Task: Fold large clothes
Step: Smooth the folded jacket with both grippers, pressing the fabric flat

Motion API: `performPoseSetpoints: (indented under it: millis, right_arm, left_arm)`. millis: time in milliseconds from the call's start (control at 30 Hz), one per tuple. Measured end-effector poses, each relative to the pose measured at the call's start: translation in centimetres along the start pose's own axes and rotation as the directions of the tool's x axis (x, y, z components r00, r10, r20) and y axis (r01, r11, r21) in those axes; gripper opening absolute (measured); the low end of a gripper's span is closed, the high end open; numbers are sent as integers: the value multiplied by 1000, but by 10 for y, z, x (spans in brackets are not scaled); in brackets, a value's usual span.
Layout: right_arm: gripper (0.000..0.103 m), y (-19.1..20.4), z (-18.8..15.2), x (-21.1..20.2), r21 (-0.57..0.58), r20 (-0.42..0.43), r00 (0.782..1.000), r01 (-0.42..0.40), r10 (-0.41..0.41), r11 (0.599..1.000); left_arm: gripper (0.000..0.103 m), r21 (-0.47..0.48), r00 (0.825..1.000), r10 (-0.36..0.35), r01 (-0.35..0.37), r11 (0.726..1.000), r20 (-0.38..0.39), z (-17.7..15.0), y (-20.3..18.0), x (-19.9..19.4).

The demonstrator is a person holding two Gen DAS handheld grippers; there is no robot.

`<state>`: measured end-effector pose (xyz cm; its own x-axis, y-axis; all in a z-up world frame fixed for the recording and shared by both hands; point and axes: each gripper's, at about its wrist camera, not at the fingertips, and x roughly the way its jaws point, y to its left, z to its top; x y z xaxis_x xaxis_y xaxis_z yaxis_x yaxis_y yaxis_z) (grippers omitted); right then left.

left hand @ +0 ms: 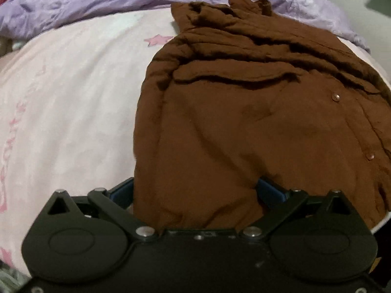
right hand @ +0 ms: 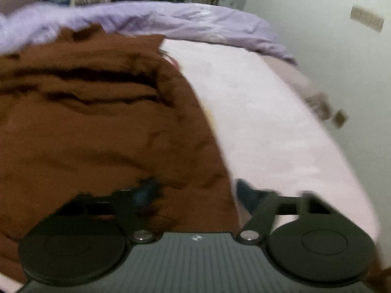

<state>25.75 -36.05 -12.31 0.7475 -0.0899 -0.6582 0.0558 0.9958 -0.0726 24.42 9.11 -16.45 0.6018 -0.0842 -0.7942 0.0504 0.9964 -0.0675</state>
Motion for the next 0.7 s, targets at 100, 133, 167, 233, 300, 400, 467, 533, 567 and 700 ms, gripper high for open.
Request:
performPoseSetpoints:
  millis: [100,133,167,233,300,400,467,533,567,700]
  right_arm:
    - [11,0,3,-16,36,19,1000,7,-8,999]
    - [11,1,3,-28,43,47,999,4,-6,999]
    - [10,1,4,-43,45,76,997,-8,5,999]
    - [10,2,6,-72,42,142,990,-31,25,999]
    - [9,4,8,-90,53,168,986,-27,18,998]
    - [9,8,3,-74,60,135,990,24,-32,998]
    - [9,5,-4,-46,84,61,997,49,-54,995]
    - [10,4,-14,-26,84,15,998,53,-55,995]
    - [12,5,-17,-24,77,15,998,58,-60,995]
    - [49,9,-18,-29,47,39,995,91,-93,995]
  left_arm:
    - [15,24,1000,2,-2,1000,17,13,-3,-15]
    - [16,43,998,51,-52,998,24,17,-1,-25]
    - [16,50,998,48,-50,997,42,21,3,-32]
    - [16,54,994,1,-7,998,108,27,18,-60]
    - [16,90,993,26,-36,995,111,30,21,-74]
    - [5,154,991,120,-127,980,51,22,12,-59]
    - [5,160,992,122,-117,980,-22,8,10,-39]
    - [6,131,991,127,-121,984,-37,-3,8,-29]
    - [9,119,991,135,-131,984,-21,-6,6,-30]
    - [48,19,992,129,-129,991,1,-6,9,-39]
